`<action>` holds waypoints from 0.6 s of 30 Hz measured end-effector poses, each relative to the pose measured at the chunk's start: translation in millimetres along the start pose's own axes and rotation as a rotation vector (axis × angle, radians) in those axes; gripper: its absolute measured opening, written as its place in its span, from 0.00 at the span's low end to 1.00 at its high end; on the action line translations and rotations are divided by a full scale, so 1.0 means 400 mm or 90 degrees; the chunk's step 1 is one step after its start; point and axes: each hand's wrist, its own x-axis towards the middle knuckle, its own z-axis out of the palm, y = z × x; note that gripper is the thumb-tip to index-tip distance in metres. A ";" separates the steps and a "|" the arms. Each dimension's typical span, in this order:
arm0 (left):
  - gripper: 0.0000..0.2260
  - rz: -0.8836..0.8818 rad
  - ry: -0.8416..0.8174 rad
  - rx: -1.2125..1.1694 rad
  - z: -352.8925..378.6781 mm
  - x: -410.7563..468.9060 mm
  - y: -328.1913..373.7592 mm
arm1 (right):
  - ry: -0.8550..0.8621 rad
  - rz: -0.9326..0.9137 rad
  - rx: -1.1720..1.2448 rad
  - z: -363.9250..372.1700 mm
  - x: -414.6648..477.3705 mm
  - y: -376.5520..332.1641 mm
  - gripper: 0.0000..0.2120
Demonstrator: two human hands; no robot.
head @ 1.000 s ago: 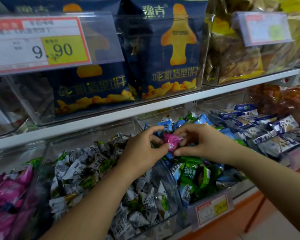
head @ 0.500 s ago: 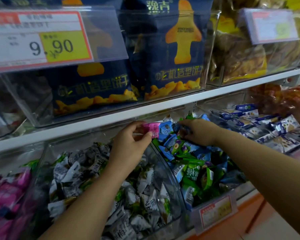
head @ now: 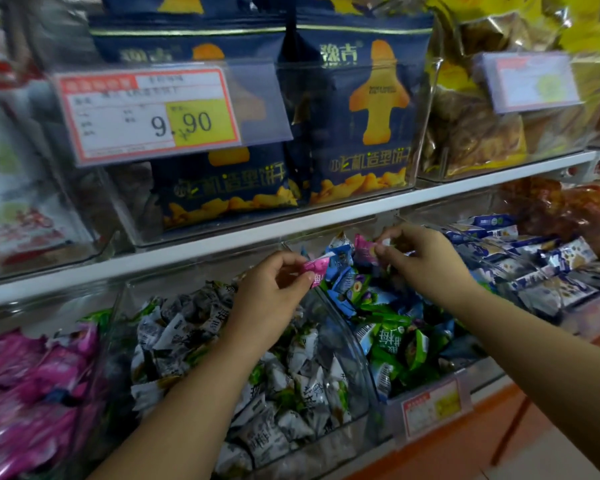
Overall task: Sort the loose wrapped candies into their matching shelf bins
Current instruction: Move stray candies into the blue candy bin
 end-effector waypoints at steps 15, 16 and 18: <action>0.09 -0.123 -0.054 -0.195 -0.287 -0.279 0.103 | -0.216 -0.019 0.242 0.111 -0.267 -0.371 0.03; 0.08 -0.124 -0.049 -0.201 -0.315 -0.299 0.107 | -0.231 -0.021 0.244 0.132 -0.273 -0.395 0.04; 0.06 -0.128 -0.030 -0.200 -0.365 -0.338 0.106 | -0.263 -0.021 0.249 0.179 -0.284 -0.445 0.05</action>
